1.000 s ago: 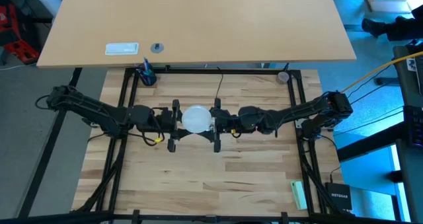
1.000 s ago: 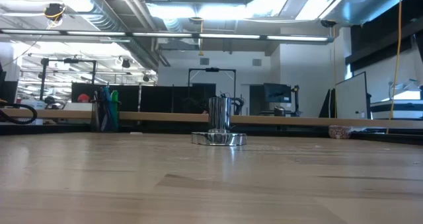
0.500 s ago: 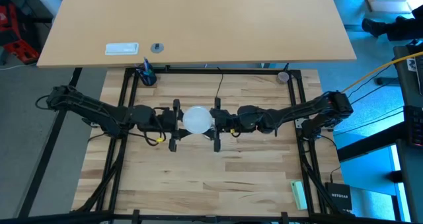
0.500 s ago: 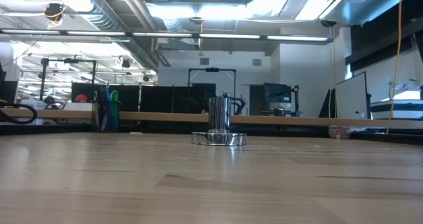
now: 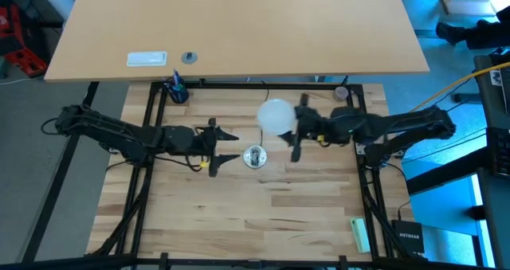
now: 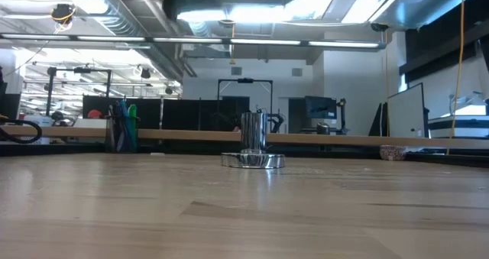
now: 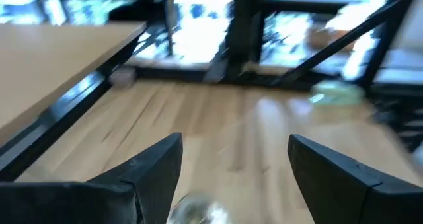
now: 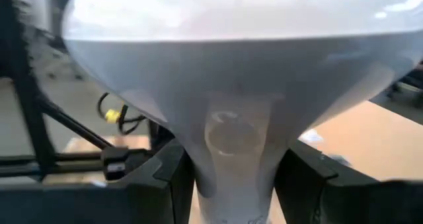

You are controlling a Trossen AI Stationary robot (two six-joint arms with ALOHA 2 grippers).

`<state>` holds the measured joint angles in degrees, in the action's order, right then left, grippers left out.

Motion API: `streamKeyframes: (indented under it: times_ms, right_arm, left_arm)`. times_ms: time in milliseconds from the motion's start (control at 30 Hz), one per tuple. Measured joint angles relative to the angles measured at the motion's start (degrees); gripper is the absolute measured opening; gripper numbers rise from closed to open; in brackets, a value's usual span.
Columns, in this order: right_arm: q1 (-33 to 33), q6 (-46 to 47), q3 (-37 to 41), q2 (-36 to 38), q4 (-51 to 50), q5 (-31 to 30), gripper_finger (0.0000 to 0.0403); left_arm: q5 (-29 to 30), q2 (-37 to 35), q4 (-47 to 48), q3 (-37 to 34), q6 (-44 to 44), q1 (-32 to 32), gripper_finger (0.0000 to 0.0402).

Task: Screw lightbulb
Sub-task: Insert the lightbulb into the lamp

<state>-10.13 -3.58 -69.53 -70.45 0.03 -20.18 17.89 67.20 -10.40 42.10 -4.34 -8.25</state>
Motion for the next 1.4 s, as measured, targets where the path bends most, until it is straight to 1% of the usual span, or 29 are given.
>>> streamKeyframes:
  times_ms: [33,100,200,333,367,433,600,700,767,833,867,1133,1300,1400]
  right_arm:
    - [0.04,0.06,0.54,0.75,-0.24,-0.43,0.0163]
    - [0.07,0.11,2.72,2.06,1.27,0.35,0.0163]
    - [0.07,0.14,6.02,3.93,4.78,1.77,0.0163]
    - [0.49,-1.43,10.16,6.64,7.32,1.79,0.0163]
    - [0.52,-1.42,11.18,7.12,7.61,1.84,0.0163]
    - [0.55,-1.39,13.32,8.1,7.33,2.38,0.0163]
    - [0.52,-1.41,17.75,10.28,7.61,3.0,0.0163]
    - [0.52,-1.73,19.1,10.39,7.48,3.72,0.0163]
    - [0.52,-2.23,19.3,10.39,7.45,4.61,0.0163]
    - [0.5,-2.59,19.3,10.39,7.62,5.38,0.0163]
    - [0.5,-2.8,19.3,10.39,7.67,5.91,0.0163]
    - [0.46,-5.7,19.3,10.37,7.7,6.94,0.0163]
    - [0.46,-5.74,19.3,10.35,7.85,7.8,0.0163]
    - [0.46,-5.74,19.3,10.35,7.9,7.82,0.0163]
  left_arm:
    - [0.67,0.91,-0.94,-1.32,-0.21,0.75,0.0262]
    - [1.01,3.07,-5.82,-4.3,-1.29,2.08,0.0257]
    - [0.8,7.4,-19.25,-9.05,-4.14,3.6,0.025]
    - [0.7,15.73,-40.72,-14.82,-4.72,4.63,0.0242]
    - [0.56,17.86,-44.6,-15.86,-4.89,4.51,0.0241]
    - [0.41,22.0,-48.43,-17.24,-5.43,3.76,0.0237]
    - [0.33,32.7,-48.71,-16.24,-10.18,1.89,0.0235]
    - [0.55,37.86,-48.9,-14.18,-10.84,1.74,0.0235]
    - [1.94,40.41,-48.96,-13.25,-10.97,1.77,0.0235]
    - [4.88,41.48,-48.72,-13.06,-11.92,1.94,0.0235]
    - [5.43,41.51,-48.69,-13.02,-11.96,2.09,0.0235]
    - [5.02,41.46,-48.76,-12.1,-8.37,3.06,0.0235]
    - [4.28,42.1,-48.08,-10.22,0.99,3.07,0.0235]
    - [4.19,43.05,-47.12,-8.83,3.13,3.14,0.0235]
